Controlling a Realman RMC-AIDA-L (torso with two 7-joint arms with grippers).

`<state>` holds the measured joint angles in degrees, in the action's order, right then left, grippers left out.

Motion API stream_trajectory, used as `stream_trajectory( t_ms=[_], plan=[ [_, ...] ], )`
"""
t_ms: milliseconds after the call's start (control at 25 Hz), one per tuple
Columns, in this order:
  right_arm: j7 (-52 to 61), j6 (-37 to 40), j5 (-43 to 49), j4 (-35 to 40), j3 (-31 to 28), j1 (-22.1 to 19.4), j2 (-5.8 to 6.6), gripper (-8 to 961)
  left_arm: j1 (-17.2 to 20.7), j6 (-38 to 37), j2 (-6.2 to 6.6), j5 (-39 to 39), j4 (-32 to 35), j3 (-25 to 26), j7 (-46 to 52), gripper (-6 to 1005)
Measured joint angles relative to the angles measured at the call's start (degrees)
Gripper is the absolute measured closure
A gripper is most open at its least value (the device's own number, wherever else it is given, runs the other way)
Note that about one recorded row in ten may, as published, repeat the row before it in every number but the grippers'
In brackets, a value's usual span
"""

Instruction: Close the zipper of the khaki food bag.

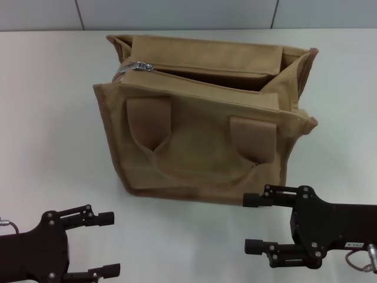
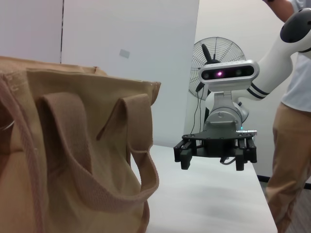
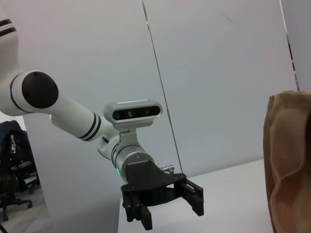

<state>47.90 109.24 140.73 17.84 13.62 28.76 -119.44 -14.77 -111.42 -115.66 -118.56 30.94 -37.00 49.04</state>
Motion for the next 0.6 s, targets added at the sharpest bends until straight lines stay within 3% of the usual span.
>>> stream_trajectory(
  t_ms=[320,440,520,600],
  plan=[
    [-0.3,0.0,0.0,-0.5,0.0,0.1,0.00,231,0.0,0.4,-0.01,0.0,0.0,0.0,-0.1,216],
    [-0.5,-0.8,-0.1,-1.2,0.0,0.1,0.00,230,0.3,1.2,-0.22,1.1,-0.2,2.7,-0.6,217],
    [-0.5,-1.0,-0.2,-1.3,0.0,0.1,0.00,230,0.4,1.8,-0.53,1.6,-0.2,5.5,-0.6,217],
    [-0.5,-1.3,-0.2,-1.6,0.0,0.1,-0.02,230,0.2,4.2,-2.30,3.1,-0.5,19.5,-0.7,217]
  ],
)
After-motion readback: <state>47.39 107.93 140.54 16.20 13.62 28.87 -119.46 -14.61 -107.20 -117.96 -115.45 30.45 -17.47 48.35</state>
